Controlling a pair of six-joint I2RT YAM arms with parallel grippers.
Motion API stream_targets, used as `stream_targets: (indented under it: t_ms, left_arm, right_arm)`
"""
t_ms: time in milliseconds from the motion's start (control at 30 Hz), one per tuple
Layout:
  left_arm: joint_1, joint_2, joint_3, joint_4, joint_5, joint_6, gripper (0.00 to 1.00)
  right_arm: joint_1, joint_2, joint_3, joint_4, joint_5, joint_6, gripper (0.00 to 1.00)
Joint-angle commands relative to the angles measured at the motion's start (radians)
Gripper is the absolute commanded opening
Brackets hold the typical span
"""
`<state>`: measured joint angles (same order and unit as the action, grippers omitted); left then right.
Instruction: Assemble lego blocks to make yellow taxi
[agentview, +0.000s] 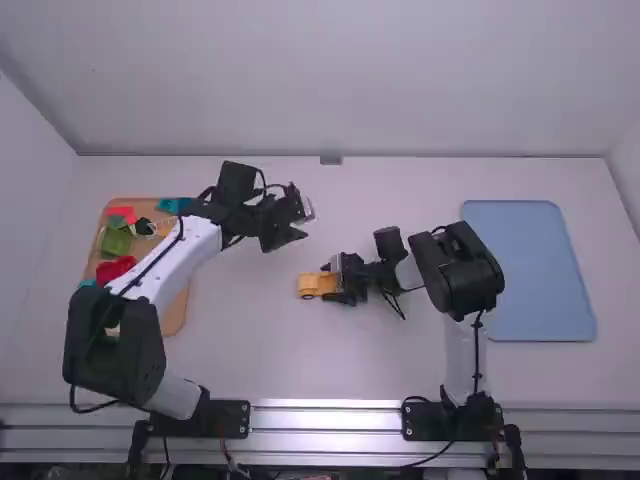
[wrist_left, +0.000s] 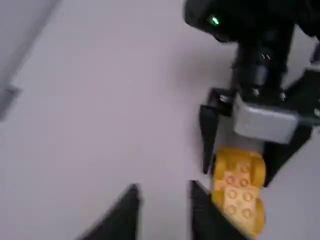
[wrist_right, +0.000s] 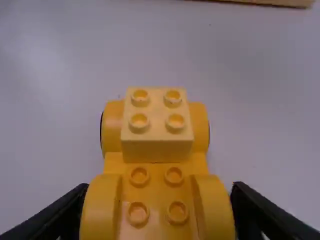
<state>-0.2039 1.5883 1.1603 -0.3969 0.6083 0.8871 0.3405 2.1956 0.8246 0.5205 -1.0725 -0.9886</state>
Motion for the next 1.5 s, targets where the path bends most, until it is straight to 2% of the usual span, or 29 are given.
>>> stream_targets:
  t_ms: [0, 33, 100, 267, 400, 467, 567, 800, 933, 1067, 1133, 1467]
  left_arm:
    - [0.007, -0.021, 0.019, -0.014, -0.08, -0.079, 0.99]
    - [0.011, -0.027, 0.021, -0.008, -0.1, -0.119, 0.99]
    - [0.013, -0.037, 0.02, 0.02, -0.169, -0.22, 0.99]
    - [0.019, -0.056, 0.02, 0.045, -0.261, -0.348, 0.99]
    - [0.011, -0.103, 0.02, 0.073, -0.362, -0.541, 0.99]
    - [0.011, -0.151, 0.02, 0.075, -0.462, -0.721, 0.99]
    - [0.019, -0.229, 0.02, 0.051, -0.631, -0.898, 0.99]
    - [0.03, -0.409, 0.02, -0.092, -0.908, -1.146, 0.99]
    - [0.064, -0.498, 0.025, -0.223, -1.056, -1.252, 0.99]
    - [0.138, -0.572, 0.073, -0.407, -1.067, -1.356, 0.99]
    - [0.217, -0.598, 0.124, -0.513, -1.033, -1.402, 0.99]
    - [0.434, -0.58, 0.276, -0.755, -1.02, -1.468, 0.99]
  right_arm:
    - [0.004, 0.01, -0.005, -0.008, 0.03, -0.003, 0.84]
    - [-0.003, 0.01, -0.004, -0.006, 0.027, -0.003, 0.93]
    - [-0.026, 0.007, 0.008, -0.004, 0.014, 0.036, 0.99]
    - [-0.077, -0.07, 0.012, -0.074, 0.019, 0.139, 0.99]
    - [-0.127, -0.192, 0.013, -0.281, 0.056, 0.045, 1.0]
    - [-0.142, -0.278, 0.012, -0.416, 0.129, 0.0, 0.99]
    - [-0.146, -0.387, 0.013, -0.537, 0.24, -0.003, 0.99]
    - [-0.115, -0.526, 0.013, -0.604, 0.367, -0.004, 0.99]
    - [-0.092, -0.549, 0.013, -0.585, 0.425, -0.003, 0.99]
    - [-0.072, -0.549, 0.013, -0.562, 0.454, -0.003, 0.99]
    - [-0.072, -0.548, 0.013, -0.55, 0.45, -0.004, 0.99]
    - [-0.087, -0.548, 0.013, -0.521, 0.446, -0.003, 0.99]
